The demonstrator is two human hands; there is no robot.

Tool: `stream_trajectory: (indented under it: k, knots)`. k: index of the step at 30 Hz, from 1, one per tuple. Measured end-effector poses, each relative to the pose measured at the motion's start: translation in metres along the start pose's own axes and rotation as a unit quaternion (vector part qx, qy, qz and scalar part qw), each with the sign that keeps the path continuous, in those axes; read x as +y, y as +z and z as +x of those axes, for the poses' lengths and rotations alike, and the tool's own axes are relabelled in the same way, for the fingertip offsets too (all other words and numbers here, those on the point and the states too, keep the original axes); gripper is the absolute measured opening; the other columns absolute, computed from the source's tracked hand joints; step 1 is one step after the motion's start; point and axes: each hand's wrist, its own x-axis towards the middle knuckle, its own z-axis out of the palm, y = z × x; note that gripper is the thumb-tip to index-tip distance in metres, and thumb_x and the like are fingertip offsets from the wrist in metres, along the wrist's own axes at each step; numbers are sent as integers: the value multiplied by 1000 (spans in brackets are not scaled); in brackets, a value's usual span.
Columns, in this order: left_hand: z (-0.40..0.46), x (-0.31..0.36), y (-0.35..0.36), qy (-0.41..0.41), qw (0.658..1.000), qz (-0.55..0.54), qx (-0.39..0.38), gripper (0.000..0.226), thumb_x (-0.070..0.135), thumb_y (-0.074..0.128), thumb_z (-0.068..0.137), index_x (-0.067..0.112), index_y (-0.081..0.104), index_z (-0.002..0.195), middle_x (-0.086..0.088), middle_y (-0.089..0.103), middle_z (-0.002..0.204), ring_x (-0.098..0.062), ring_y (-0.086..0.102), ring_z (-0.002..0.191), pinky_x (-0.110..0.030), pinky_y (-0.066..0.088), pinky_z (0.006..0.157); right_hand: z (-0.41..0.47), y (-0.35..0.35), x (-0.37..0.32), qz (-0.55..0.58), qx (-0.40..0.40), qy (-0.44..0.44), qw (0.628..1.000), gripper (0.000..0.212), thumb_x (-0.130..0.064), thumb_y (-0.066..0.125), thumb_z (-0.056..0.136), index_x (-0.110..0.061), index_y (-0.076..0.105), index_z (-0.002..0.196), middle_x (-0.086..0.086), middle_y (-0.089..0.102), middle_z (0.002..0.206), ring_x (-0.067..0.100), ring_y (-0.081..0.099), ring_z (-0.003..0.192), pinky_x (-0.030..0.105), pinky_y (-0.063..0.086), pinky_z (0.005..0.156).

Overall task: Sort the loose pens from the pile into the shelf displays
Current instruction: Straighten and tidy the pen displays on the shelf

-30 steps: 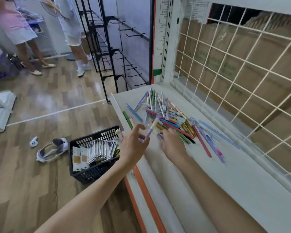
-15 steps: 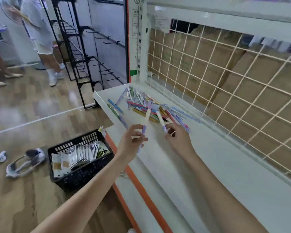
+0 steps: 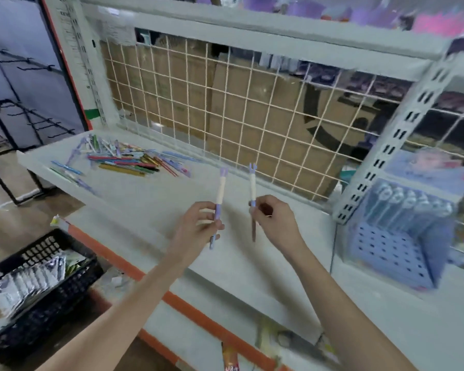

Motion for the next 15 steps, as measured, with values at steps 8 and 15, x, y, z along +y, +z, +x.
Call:
stream_trajectory:
  k: [8,15]
  knots:
    - [0,24,88,38,999,11,-20,15,2,58,89,16,56,93,-8,60,81,-24,66,79,-41,56,74,-17,-82,25,29,93,-28,995,31,-6,58,88,-11,53,117,-12,52,72,4,51,68,16,41,68]
    - [-12,31,234,43,996,-4,-84,14,5,63,86,16,58,92,-2,64,80,-3,64,70,-20,50,67,-53,-204,89,15,134,5,991,19,-10,57,89,-16,59,107,-3,61,89,13,57,82,18,42,68]
